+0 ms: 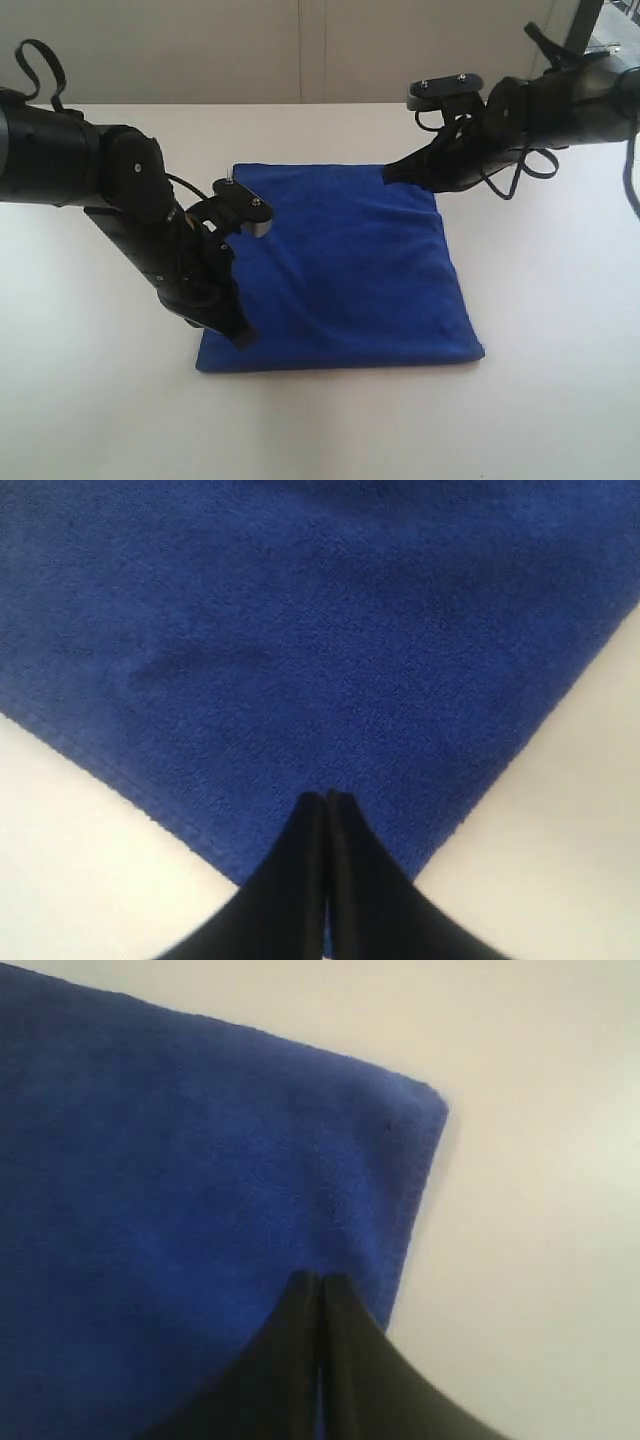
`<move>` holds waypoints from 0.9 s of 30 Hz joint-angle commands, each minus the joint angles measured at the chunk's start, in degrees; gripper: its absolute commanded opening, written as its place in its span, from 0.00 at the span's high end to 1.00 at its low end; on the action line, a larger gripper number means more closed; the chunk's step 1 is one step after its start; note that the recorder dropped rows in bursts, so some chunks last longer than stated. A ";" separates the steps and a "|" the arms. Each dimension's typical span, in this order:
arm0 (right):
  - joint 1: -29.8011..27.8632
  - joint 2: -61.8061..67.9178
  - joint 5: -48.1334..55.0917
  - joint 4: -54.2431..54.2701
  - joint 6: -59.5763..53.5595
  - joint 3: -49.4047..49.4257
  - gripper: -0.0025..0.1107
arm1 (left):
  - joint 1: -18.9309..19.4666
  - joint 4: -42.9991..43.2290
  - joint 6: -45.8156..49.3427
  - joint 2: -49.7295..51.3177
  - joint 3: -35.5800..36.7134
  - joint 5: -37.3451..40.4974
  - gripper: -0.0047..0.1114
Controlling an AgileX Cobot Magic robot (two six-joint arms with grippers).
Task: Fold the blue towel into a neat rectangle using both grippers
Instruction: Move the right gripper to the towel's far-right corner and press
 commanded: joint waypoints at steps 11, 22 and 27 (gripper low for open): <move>-1.05 7.94 -12.16 -0.18 0.17 -0.95 0.98 | 0.05 -2.27 -0.36 1.85 0.29 0.86 0.96; -1.05 8.45 -14.81 -0.18 0.17 -0.95 0.98 | 0.05 -2.27 -0.36 1.85 0.29 0.98 0.96; -1.05 8.45 -14.81 -0.18 0.17 -0.95 0.98 | 0.05 -2.27 -0.25 2.33 0.29 0.99 0.96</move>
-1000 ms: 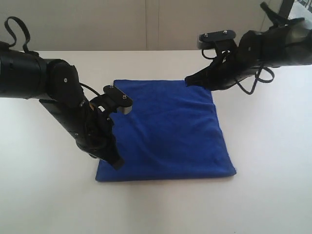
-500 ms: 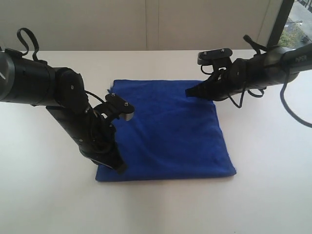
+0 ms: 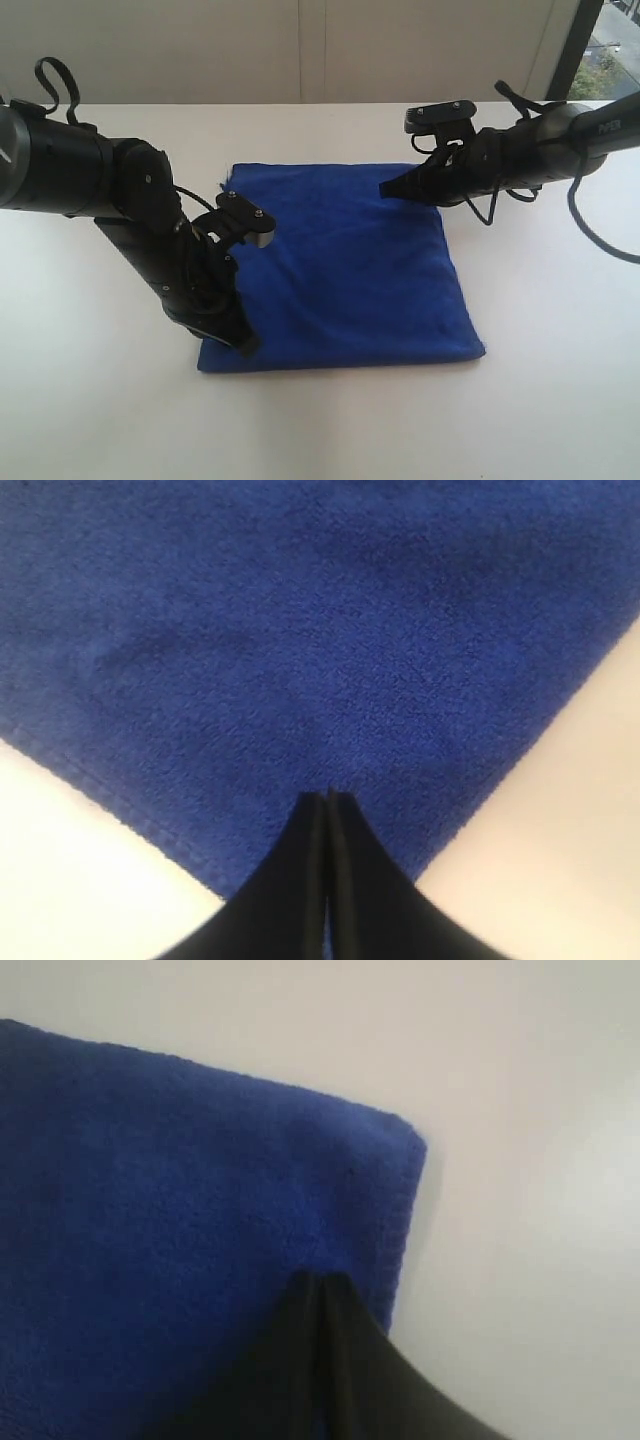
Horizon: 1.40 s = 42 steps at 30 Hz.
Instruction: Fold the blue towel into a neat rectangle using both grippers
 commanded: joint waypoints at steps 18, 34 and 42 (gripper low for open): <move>-0.65 0.00 -4.90 -0.07 -0.30 -0.18 0.98 | 0.05 -0.33 0.90 4.74 0.40 3.60 0.96; -0.65 4.06 -7.20 -0.17 -0.30 -0.18 0.98 | 0.05 -0.29 0.89 4.74 0.40 3.85 0.96; -0.65 4.20 -9.02 -0.17 -0.41 -0.18 0.98 | 0.05 -0.29 0.89 4.74 0.40 3.85 0.96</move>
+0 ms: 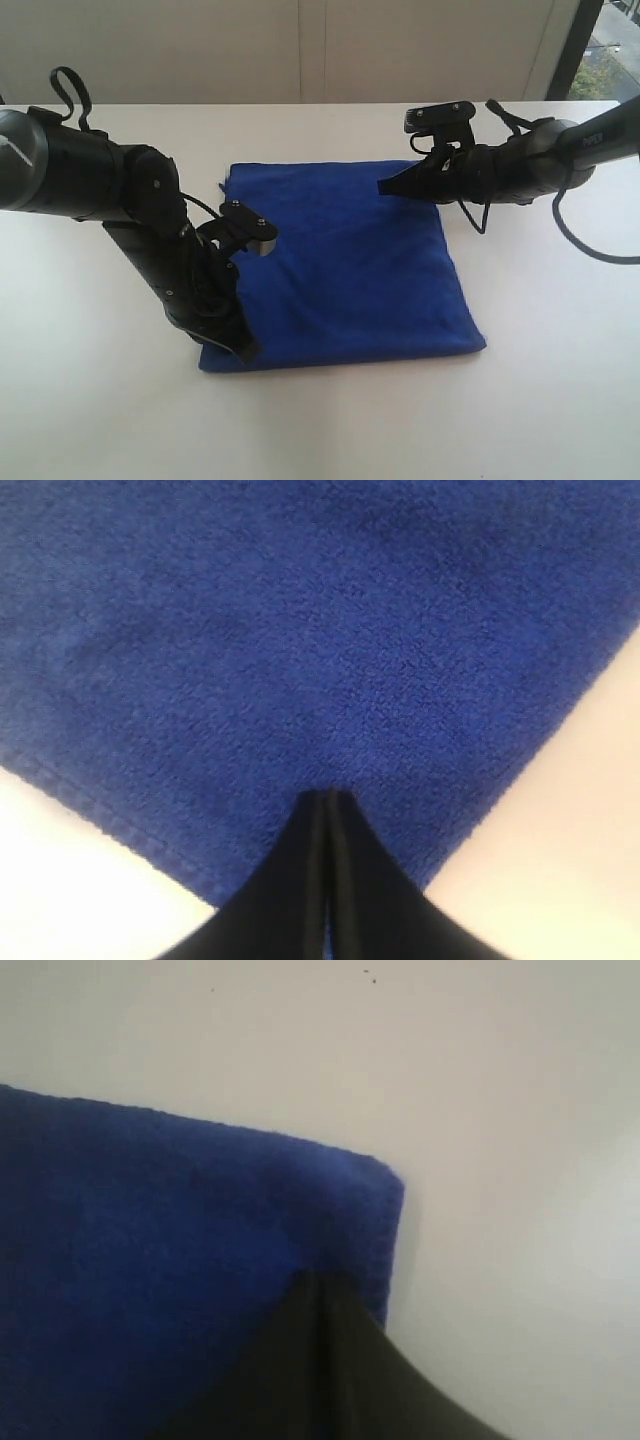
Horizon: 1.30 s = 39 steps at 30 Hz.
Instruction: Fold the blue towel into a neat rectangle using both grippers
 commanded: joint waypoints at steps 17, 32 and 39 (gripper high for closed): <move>-0.65 -7.60 8.58 -0.17 -1.46 0.02 0.98 | 0.05 0.20 0.10 1.90 1.01 2.20 0.96; -0.65 -23.58 28.74 -1.09 -9.01 6.41 0.98 | 0.44 4.58 -0.54 -6.21 0.90 1.97 0.96; -0.65 -32.06 29.15 -1.24 -10.12 16.34 0.98 | 4.52 5.57 -1.58 -11.21 0.90 5.72 0.96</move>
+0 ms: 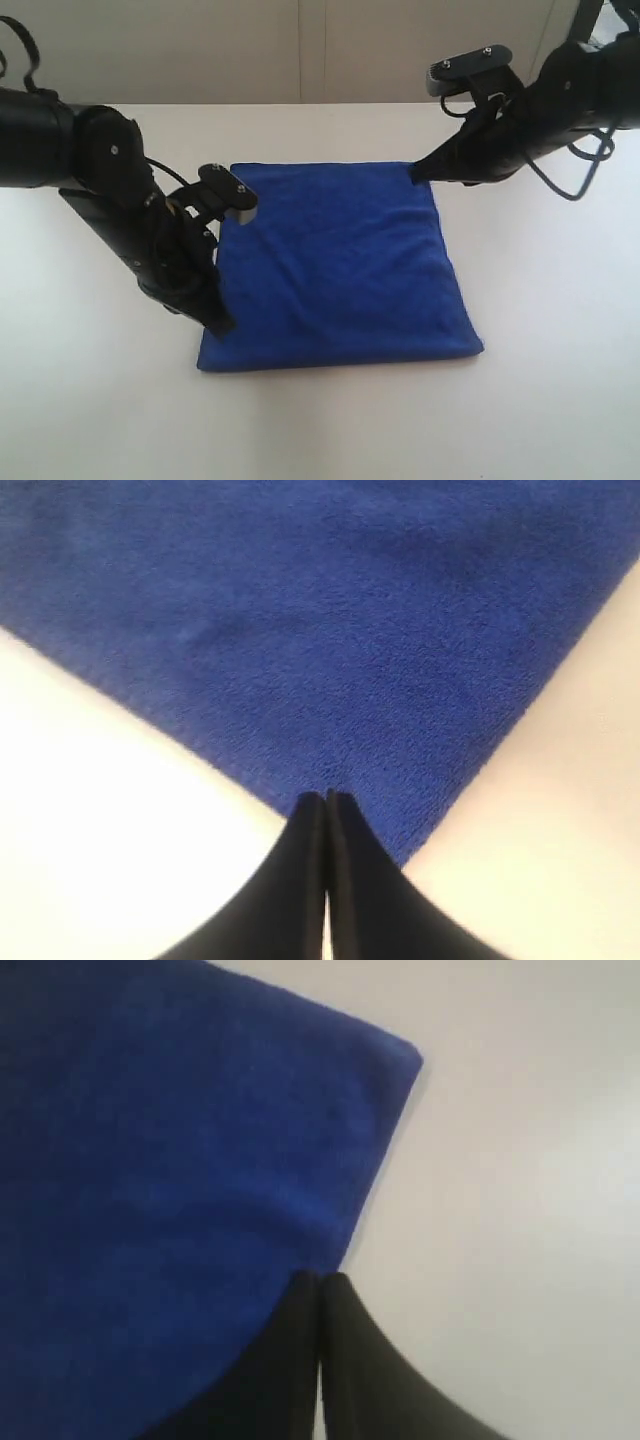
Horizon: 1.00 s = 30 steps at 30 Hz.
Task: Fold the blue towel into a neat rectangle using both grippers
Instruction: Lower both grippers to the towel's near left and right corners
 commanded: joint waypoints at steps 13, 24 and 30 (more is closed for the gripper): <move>1.80 -19.45 6.79 -0.42 -21.65 13.95 0.98 | 5.82 0.69 3.60 -7.60 0.36 8.78 0.96; 6.32 -19.52 16.08 -0.18 -34.07 13.95 0.98 | 3.15 -1.22 20.42 -8.22 0.36 10.63 0.96; 6.32 -15.96 16.08 -0.39 -40.77 13.95 0.85 | 3.03 -5.28 31.58 -7.28 0.36 10.07 0.96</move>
